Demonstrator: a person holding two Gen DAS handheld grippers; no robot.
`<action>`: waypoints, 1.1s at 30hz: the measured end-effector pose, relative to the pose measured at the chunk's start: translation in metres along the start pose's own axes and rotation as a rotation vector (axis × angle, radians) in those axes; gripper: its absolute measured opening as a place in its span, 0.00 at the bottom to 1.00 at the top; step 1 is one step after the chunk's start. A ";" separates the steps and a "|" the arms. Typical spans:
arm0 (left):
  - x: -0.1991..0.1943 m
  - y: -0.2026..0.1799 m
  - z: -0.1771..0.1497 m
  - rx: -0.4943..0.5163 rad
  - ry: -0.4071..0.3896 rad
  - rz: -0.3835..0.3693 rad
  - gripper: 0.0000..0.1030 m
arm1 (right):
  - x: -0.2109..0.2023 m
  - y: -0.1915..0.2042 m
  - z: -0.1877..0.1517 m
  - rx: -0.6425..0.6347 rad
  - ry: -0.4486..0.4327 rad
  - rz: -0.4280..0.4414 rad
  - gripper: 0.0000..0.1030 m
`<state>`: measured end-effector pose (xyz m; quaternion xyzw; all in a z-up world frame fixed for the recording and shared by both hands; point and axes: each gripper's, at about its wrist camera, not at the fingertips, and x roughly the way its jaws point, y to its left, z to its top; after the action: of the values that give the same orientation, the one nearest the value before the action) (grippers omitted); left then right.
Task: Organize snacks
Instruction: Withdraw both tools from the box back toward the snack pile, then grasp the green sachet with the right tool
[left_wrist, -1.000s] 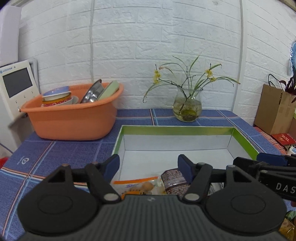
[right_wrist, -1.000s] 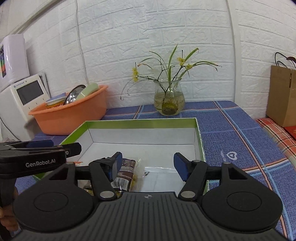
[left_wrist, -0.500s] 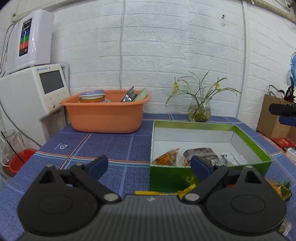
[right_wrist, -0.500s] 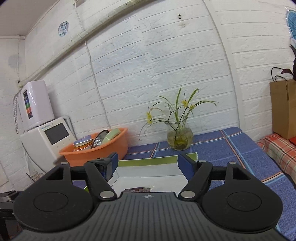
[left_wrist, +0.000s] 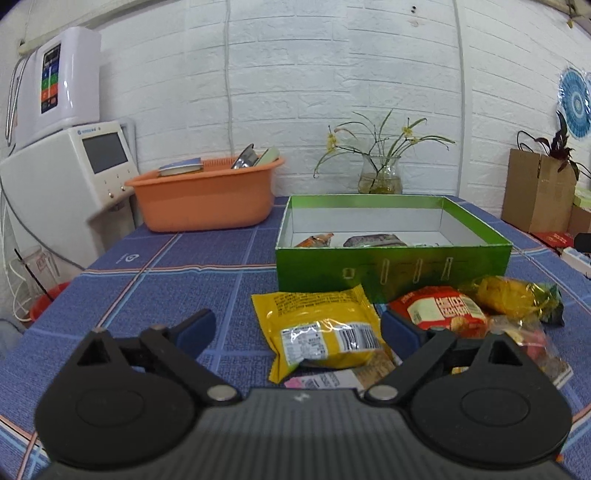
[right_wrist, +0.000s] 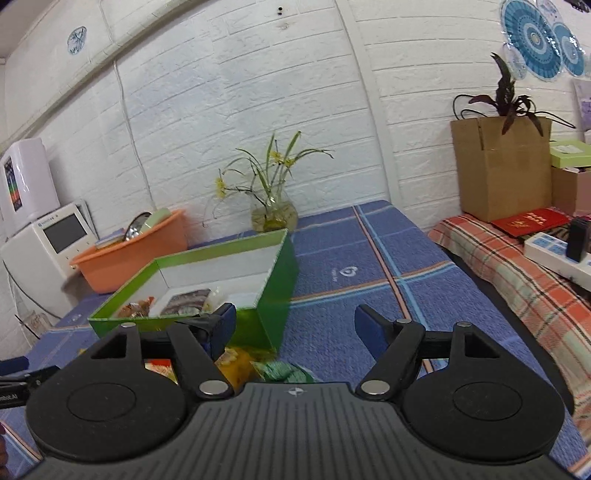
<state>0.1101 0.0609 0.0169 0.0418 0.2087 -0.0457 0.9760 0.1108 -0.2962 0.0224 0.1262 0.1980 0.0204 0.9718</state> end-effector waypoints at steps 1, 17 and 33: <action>-0.006 -0.003 -0.003 0.023 -0.005 0.000 0.91 | -0.005 -0.002 -0.004 0.004 0.007 0.004 1.00; -0.027 -0.029 -0.048 0.092 0.137 -0.105 0.91 | -0.029 0.012 -0.046 -0.132 0.163 0.004 1.00; -0.027 -0.029 -0.046 0.075 0.160 -0.152 0.91 | 0.010 0.028 -0.040 -0.484 0.180 -0.016 1.00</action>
<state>0.0637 0.0385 -0.0158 0.0657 0.2865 -0.1238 0.9478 0.1051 -0.2583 -0.0101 -0.1138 0.2741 0.0704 0.9523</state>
